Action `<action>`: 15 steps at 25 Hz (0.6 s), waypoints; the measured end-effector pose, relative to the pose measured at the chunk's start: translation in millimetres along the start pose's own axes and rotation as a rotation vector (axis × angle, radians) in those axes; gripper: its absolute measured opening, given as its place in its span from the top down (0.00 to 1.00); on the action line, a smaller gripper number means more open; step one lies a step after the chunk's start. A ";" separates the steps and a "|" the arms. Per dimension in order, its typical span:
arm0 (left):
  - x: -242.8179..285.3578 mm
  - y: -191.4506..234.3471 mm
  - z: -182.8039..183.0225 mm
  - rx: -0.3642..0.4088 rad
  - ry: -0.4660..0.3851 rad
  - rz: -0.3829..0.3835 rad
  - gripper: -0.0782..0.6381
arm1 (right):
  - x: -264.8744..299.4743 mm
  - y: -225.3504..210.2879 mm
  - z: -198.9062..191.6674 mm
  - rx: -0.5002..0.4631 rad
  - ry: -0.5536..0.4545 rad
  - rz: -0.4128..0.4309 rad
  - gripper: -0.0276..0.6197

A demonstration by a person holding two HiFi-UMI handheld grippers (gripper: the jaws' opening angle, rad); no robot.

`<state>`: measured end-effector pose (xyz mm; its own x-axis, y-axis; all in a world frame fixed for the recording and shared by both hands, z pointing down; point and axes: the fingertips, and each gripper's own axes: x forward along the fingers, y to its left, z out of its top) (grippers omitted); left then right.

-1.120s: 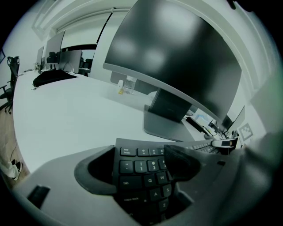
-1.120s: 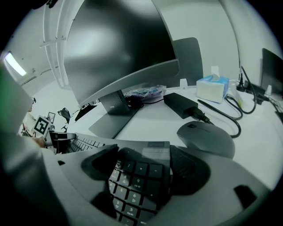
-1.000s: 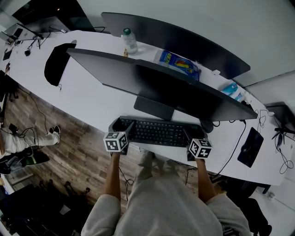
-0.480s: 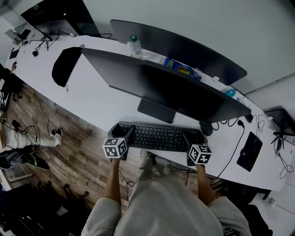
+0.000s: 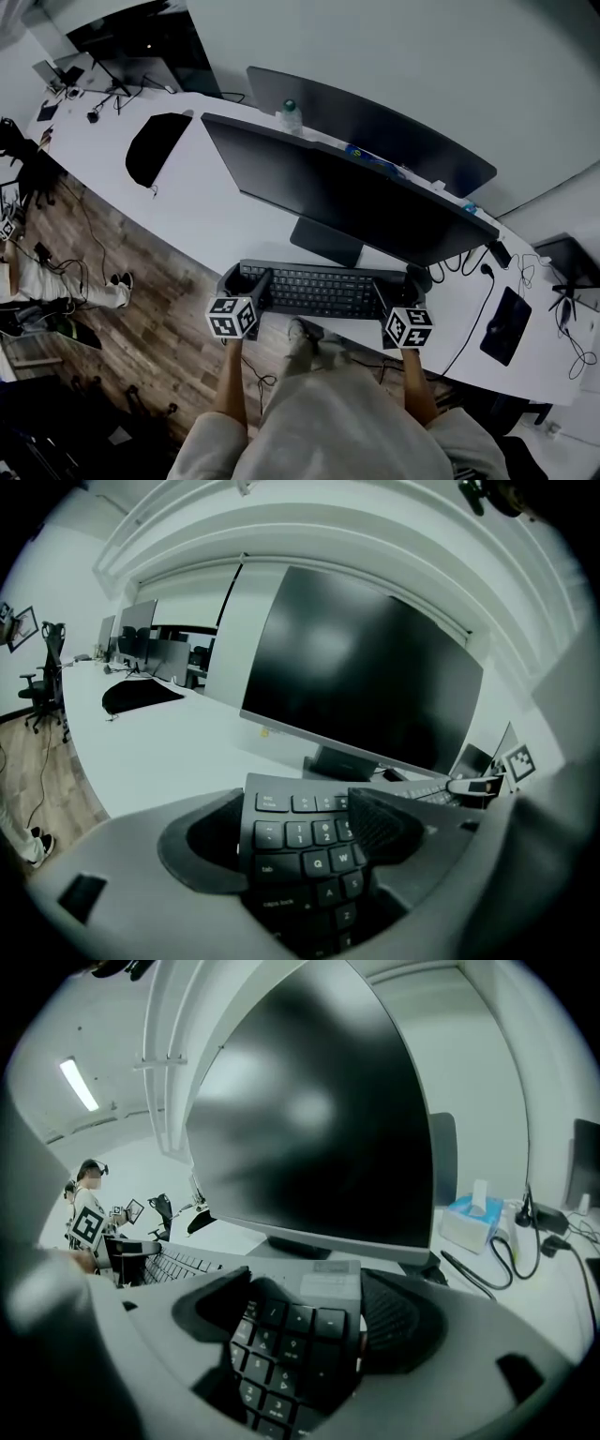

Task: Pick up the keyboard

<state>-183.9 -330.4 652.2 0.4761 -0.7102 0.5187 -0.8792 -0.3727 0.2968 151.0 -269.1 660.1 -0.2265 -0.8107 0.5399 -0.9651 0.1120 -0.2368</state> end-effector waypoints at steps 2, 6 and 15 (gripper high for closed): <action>-7.8 0.6 7.9 0.002 -0.023 0.003 0.44 | -3.4 5.9 9.0 -0.013 -0.017 0.006 0.39; -19.5 0.5 24.0 0.010 -0.069 0.008 0.43 | -7.6 14.7 26.6 -0.037 -0.055 0.015 0.39; -44.7 3.0 57.8 0.029 -0.161 0.006 0.43 | -20.3 36.7 65.4 -0.091 -0.140 0.028 0.39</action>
<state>-208.8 -334.3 583.6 0.4640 -0.7980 0.3846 -0.8833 -0.3838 0.2691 128.8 -286.1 587.6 -0.2394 -0.8777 0.4151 -0.9680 0.1823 -0.1727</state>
